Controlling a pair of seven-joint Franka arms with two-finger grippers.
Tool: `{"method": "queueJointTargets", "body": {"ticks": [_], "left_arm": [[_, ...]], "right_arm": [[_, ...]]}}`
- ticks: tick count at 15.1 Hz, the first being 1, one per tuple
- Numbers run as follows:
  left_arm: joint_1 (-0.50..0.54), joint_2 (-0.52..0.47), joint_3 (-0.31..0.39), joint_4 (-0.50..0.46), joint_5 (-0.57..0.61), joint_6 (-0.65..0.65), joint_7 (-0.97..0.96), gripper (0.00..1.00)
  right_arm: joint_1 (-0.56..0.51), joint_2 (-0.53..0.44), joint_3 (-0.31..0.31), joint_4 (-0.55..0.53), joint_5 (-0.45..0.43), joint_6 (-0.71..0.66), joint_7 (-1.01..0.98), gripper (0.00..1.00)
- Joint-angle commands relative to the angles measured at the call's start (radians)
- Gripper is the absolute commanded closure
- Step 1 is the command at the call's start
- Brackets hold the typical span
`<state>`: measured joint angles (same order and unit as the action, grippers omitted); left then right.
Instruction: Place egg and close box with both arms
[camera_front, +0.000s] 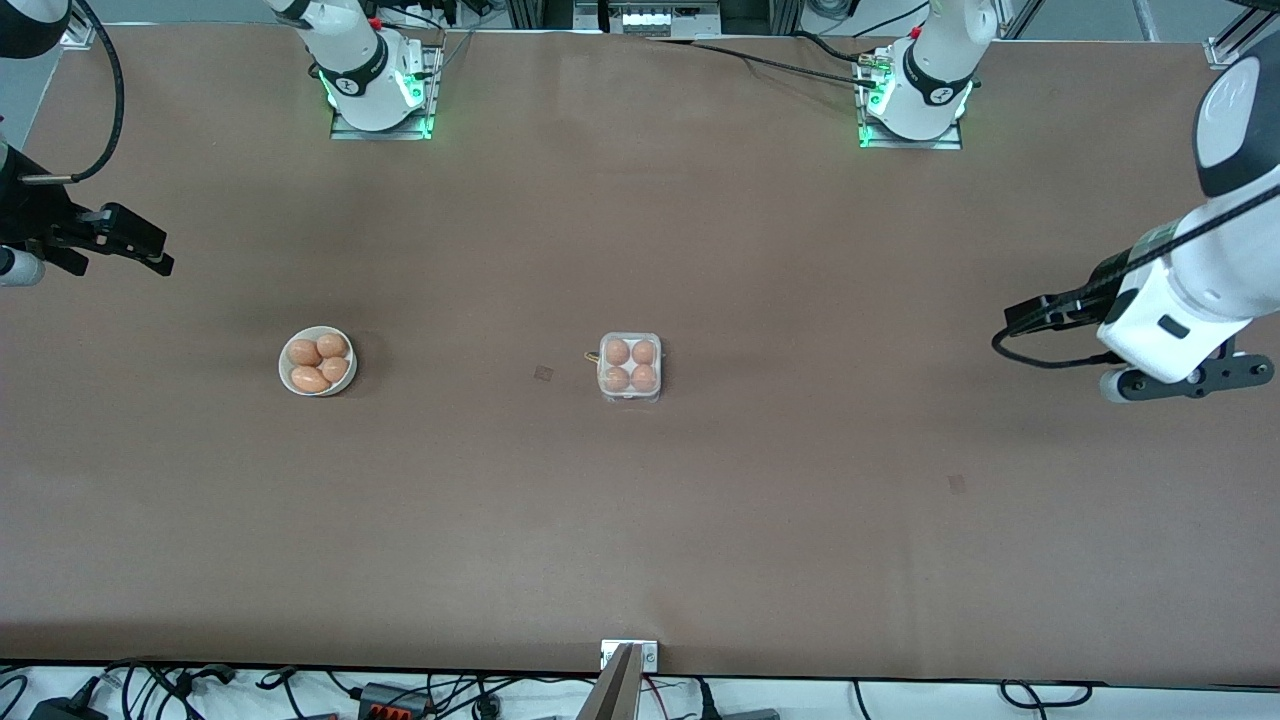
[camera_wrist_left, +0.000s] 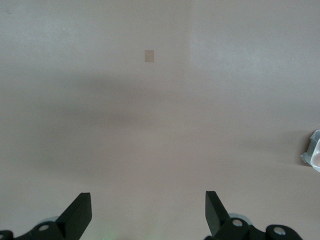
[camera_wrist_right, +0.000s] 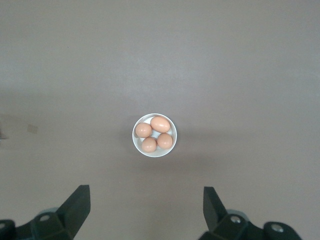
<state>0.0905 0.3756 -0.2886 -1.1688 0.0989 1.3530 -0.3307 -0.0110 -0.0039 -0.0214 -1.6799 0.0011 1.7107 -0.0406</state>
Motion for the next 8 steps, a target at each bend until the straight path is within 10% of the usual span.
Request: {"method": "queueJointTargets", "body": {"ticks": [1,8], "left_arm": [[0.006,-0.043,-0.008,-0.023,-0.01,-0.031,-0.011,0.0],[-0.003,-0.114,0.028,-0.122,-0.005,0.157,-0.011,0.0]], "right_arm": [[-0.014,-0.025,0.017,-0.024,-0.007,0.01,0.015,0.0],[-0.014,-0.025,0.017,-0.026,-0.009,0.009,0.015,0.0]]}}
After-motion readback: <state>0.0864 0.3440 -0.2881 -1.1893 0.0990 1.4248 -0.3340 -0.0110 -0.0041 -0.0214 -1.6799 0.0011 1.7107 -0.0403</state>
